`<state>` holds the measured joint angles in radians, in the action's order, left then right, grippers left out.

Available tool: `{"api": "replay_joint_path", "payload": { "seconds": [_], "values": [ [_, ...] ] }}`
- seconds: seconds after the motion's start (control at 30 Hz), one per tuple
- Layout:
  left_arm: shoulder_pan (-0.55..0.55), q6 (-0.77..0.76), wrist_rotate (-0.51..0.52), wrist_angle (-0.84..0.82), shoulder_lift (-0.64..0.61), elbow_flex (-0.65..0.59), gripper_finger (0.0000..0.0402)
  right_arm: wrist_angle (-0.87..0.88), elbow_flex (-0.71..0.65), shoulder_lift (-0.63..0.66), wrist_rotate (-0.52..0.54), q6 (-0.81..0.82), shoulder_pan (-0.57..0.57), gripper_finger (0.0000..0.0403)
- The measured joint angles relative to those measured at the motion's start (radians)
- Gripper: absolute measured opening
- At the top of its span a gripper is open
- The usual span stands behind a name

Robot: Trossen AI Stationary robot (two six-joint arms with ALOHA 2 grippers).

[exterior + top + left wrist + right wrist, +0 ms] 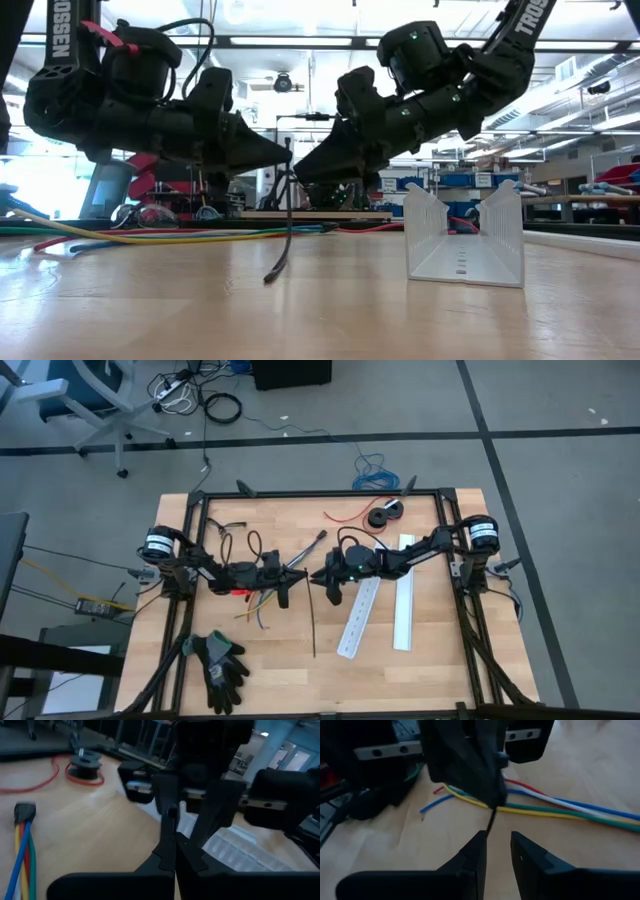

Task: Ziptie cables
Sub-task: Wrap the cable wires with the black zip tie

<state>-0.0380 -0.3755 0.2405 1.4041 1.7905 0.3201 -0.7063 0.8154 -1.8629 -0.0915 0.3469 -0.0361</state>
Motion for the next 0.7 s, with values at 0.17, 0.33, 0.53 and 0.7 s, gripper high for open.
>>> {"api": "replay_joint_path", "payload": {
  "seconds": [0.17, 0.33, 0.53, 0.7],
  "values": [
    [0.000, 0.032, -0.001, -0.008, 0.000, 0.034, 0.0004, -0.028, 0.000, 0.000, -0.010, 0.000, -0.001, 0.0075],
    [0.000, 0.045, -0.003, -0.010, 0.000, 0.045, 0.0005, -0.026, 0.000, 0.000, -0.007, -0.006, -0.004, 0.0072],
    [0.000, 0.052, -0.003, -0.012, 0.000, 0.044, 0.0005, -0.026, 0.000, 0.000, -0.009, -0.022, -0.003, 0.0010],
    [0.000, 0.054, -0.002, -0.011, 0.000, 0.044, 0.0005, -0.025, 0.000, 0.000, -0.007, -0.035, -0.004, 0.0001]
  ]
}}
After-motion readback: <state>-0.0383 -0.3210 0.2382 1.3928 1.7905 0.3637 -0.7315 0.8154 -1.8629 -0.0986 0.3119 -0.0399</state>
